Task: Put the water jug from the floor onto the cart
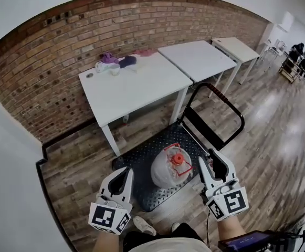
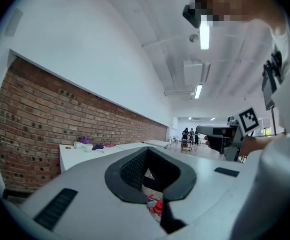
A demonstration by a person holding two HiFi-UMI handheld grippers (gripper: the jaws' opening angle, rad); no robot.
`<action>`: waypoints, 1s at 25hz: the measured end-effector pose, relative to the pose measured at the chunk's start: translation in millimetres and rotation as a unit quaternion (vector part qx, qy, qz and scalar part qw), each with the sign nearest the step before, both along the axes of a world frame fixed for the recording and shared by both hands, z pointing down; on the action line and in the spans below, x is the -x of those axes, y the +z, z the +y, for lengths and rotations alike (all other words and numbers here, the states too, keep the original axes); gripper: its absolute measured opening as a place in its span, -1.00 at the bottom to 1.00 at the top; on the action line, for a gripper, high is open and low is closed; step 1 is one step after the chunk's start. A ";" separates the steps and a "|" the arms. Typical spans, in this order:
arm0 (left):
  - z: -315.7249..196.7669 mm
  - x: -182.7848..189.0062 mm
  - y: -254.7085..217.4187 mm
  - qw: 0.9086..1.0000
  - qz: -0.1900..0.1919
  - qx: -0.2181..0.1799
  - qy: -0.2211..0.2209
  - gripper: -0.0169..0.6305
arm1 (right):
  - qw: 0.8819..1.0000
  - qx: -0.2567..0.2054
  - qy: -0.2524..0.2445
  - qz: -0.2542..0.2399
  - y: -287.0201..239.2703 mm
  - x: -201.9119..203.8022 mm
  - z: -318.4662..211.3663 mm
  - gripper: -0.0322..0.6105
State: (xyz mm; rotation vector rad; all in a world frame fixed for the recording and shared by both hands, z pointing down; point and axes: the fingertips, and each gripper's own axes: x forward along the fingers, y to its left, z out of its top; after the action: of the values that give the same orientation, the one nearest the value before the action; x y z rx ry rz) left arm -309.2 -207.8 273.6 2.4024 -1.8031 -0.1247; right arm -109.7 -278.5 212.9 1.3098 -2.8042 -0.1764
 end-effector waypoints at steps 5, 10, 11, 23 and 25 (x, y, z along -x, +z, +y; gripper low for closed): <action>23.2 -11.3 -11.4 1.000 -0.003 -0.010 -0.007 -0.95 | 1.000 -0.021 -0.007 -0.004 -15.3 -15.9 28.7 -0.55; 54.8 -37.8 -31.2 0.999 0.002 -0.033 -0.029 -0.95 | 0.999 -0.040 -0.016 -0.022 -33.4 -54.3 61.7 -0.57; 62.0 -46.6 -34.6 0.999 0.003 -0.035 -0.032 -0.95 | 0.999 -0.045 -0.018 -0.022 -35.4 -63.8 68.7 -0.58; 145.3 -160.7 -52.1 0.998 -0.020 -0.036 -0.041 -0.95 | 0.998 -0.019 -0.047 -0.031 -16.7 -169.0 145.2 -0.89; 151.0 -170.3 -56.3 0.998 -0.028 -0.040 -0.041 -0.95 | 0.998 -0.001 -0.051 -0.030 -9.1 -176.2 149.6 -0.89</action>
State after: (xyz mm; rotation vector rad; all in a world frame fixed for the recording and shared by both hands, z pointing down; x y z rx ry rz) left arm -138.9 -56.8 217.4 2.4079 -1.9592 -0.1414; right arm 66.5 -128.9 203.8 1.1929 -2.9231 -0.1445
